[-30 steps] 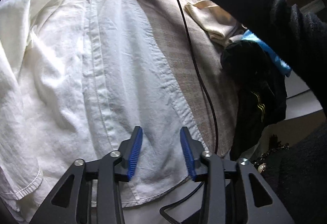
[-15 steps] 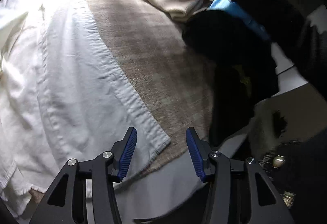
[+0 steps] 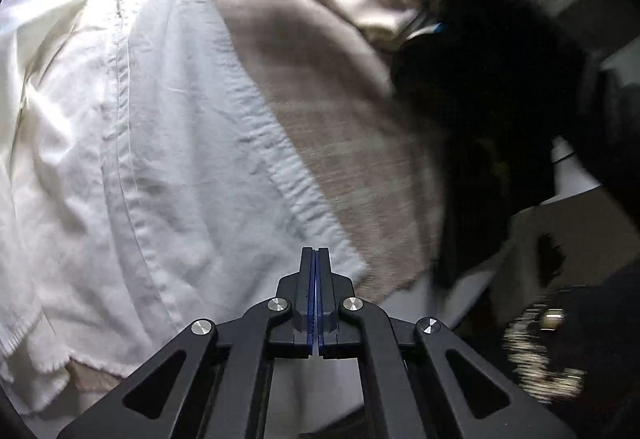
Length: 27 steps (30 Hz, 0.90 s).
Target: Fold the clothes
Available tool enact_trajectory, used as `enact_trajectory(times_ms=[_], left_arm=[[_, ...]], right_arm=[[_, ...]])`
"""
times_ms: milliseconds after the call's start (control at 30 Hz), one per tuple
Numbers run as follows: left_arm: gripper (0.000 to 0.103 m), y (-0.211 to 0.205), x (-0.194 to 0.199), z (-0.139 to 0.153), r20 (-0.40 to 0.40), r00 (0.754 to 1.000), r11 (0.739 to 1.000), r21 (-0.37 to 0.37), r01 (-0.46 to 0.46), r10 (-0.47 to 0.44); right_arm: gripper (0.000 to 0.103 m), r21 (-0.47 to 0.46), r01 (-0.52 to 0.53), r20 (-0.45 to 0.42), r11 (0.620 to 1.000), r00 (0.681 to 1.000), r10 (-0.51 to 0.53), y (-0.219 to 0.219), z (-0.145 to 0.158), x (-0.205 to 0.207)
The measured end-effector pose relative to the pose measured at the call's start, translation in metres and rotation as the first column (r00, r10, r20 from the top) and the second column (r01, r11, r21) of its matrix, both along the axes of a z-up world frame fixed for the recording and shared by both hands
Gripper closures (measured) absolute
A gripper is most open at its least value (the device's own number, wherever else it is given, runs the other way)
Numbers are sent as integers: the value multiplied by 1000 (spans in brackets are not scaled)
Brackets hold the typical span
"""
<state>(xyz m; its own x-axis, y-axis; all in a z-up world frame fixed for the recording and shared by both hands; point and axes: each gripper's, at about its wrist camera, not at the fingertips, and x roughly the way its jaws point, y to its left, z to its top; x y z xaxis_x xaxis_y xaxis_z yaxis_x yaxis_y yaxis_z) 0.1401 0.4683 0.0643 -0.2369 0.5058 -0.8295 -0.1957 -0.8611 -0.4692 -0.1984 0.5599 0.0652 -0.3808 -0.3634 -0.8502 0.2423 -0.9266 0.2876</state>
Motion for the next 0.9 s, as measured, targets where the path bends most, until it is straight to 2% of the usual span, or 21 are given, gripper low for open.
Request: enact_trajectory(times_ms=[67, 133, 167, 200, 233, 300, 400, 467, 533, 567, 600, 633, 667, 700, 833, 867, 900], left_arm=[[103, -4, 5, 8, -18, 999, 1000, 0, -29, 29], [103, 1, 6, 11, -22, 999, 999, -34, -31, 30], [97, 4, 6, 12, -17, 1000, 999, -45, -27, 26], [78, 10, 8, 12, -9, 999, 998, -49, -35, 34], [53, 17, 9, 12, -1, 999, 998, -52, -43, 43], [42, 30, 8, 9, -15, 999, 993, -111, -31, 30], [42, 52, 4, -2, 0, 1000, 969, -248, 20, -21], [45, 59, 10, -1, -58, 997, 954, -298, 33, -52], [62, 64, 16, -2, -94, 991, 933, -355, 54, -93], [68, 59, 16, -2, -89, 992, 933, -356, 49, -86], [88, 54, 15, -1, -82, 994, 933, -356, 44, -78], [102, 49, 15, -1, -76, 995, 933, -357, 39, -70], [103, 39, 13, -2, -44, 998, 954, -298, 27, -42], [103, 33, 15, 1, -38, 999, 964, -265, 18, -29], [103, 15, 26, 16, -44, 999, 988, -153, -7, 1], [103, 13, 28, 21, -47, 999, 993, -122, -7, 1], [103, 9, 32, 28, -53, 999, 997, -73, -11, 7]], right_arm=[[63, -4, -2, 2, 1000, 1000, 2, -11, -10, -10], [62, -16, 8, 11, 1000, 1000, -8, -17, -19, -18], [59, -33, 15, -8, 999, 1000, -15, -17, -18, -20], [56, -49, 16, -3, 999, 1000, -16, -18, -18, -22], [55, -57, 16, 1, 998, 1000, -16, -19, -18, -23], [55, -55, 11, 7, 998, 1000, -11, -22, -18, -25], [55, -34, 0, 12, 999, 1000, 1, -26, -16, -23], [55, -29, -8, 15, 1000, 1000, 8, -28, -16, -20], [55, -13, -21, 11, 1000, 1000, 21, -30, -15, -17], [55, -5, -27, 8, 1000, 1000, 28, -31, -15, -16], [55, 2, -33, 5, 999, 999, 33, -32, -15, -15], [55, 2, -35, 3, 999, 999, 35, -33, -15, -15], [55, 2, -36, 1, 999, 999, 36, -33, -15, -15], [55, -7, -32, -1, 999, 999, 32, -33, -15, -16], [56, -45, -49, -12, 998, 999, 49, -35, -16, -16], [68, -40, -50, -23, 998, 999, 49, -35, -16, -15], [92, -41, -56, -21, 998, 998, 55, -36, -16, -15]])
